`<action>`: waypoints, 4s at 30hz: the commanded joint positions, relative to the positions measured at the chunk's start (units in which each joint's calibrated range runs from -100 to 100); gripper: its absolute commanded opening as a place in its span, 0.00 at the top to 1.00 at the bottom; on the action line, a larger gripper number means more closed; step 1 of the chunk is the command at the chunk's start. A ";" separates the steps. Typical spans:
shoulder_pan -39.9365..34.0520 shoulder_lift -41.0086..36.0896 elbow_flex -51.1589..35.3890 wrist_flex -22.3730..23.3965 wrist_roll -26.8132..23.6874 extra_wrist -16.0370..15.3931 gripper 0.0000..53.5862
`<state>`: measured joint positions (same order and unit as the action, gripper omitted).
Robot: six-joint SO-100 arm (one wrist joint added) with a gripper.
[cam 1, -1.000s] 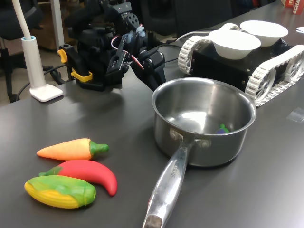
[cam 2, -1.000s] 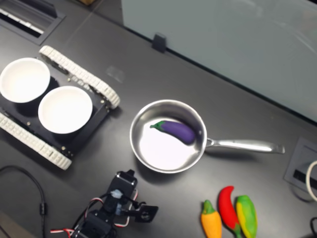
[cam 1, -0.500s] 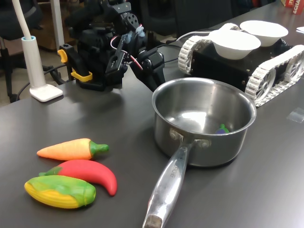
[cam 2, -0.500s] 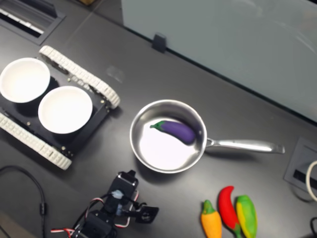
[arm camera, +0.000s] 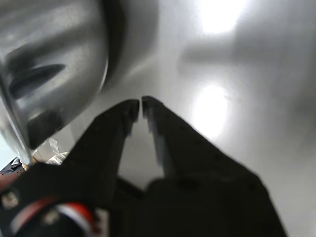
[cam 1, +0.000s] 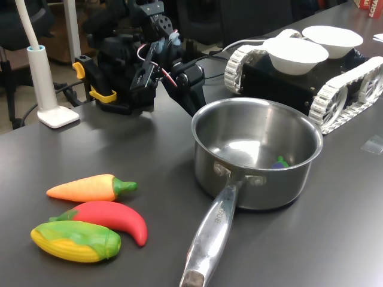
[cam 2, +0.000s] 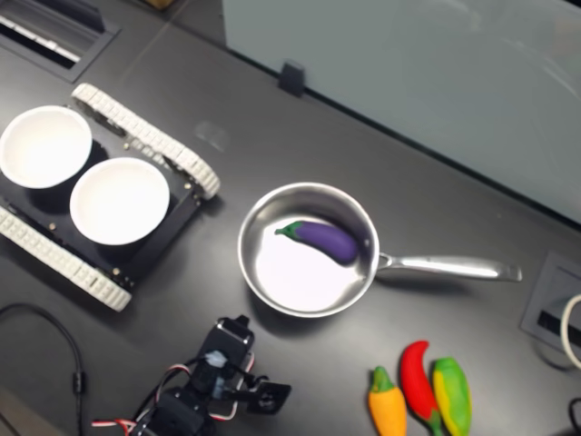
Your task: Pick up the chilli and place them in the pan
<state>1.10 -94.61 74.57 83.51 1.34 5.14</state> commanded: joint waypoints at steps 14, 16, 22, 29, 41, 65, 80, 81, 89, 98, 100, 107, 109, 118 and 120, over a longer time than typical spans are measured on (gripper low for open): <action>-0.07 -0.83 -15.01 7.19 1.51 -0.10 1.00; 0.05 -0.92 -16.37 7.62 2.83 -0.10 1.00; 3.37 -0.92 -19.91 8.81 4.35 -0.10 0.99; 2.57 -0.92 -23.55 10.60 4.54 -0.18 0.99; 2.45 5.66 -35.09 12.40 3.47 -0.10 0.99; 11.63 15.70 -62.98 16.23 3.81 -0.10 0.99; 23.56 29.62 -84.43 16.23 1.95 -0.44 0.98; 24.82 30.80 -85.97 16.23 1.86 -0.69 0.98; 33.99 36.28 -93.79 16.15 1.90 -3.63 0.98; 40.76 41.34 -102.06 16.15 1.81 -5.73 0.97; 42.25 42.53 -103.24 16.06 1.81 -6.15 0.97; 47.75 49.44 -108.51 14.87 1.42 -6.65 0.96; 49.24 51.38 -109.60 14.02 1.42 -6.65 0.96; 56.01 56.78 -109.33 8.81 1.76 -7.58 0.95; 57.84 58.05 -109.05 7.88 1.81 -8.59 0.95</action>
<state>55.89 -38.22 -32.13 96.26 3.25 -1.65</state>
